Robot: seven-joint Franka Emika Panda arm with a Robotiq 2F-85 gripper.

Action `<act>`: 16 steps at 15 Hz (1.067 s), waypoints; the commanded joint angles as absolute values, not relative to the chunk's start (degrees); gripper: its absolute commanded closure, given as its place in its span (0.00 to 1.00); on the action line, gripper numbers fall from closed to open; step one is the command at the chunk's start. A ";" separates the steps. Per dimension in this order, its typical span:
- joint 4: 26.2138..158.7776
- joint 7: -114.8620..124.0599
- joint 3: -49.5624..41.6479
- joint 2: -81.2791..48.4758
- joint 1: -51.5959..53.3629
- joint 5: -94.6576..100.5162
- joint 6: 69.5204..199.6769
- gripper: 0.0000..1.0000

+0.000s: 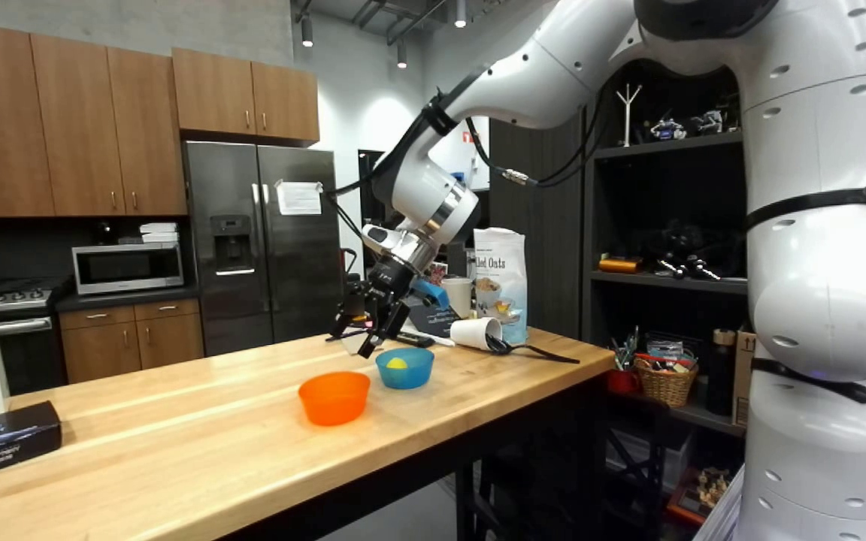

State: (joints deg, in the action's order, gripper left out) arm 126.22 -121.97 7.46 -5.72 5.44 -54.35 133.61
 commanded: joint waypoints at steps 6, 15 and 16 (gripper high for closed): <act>129.32 -114.84 7.08 -3.20 5.34 -42.59 135.36 0.00; 134.47 -101.87 6.70 -3.19 5.88 -21.17 152.04 0.00; 135.37 -98.08 6.42 -3.21 5.86 -15.77 154.61 0.00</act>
State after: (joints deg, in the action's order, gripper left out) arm 132.86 -105.77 7.06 -3.65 5.46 -26.34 147.96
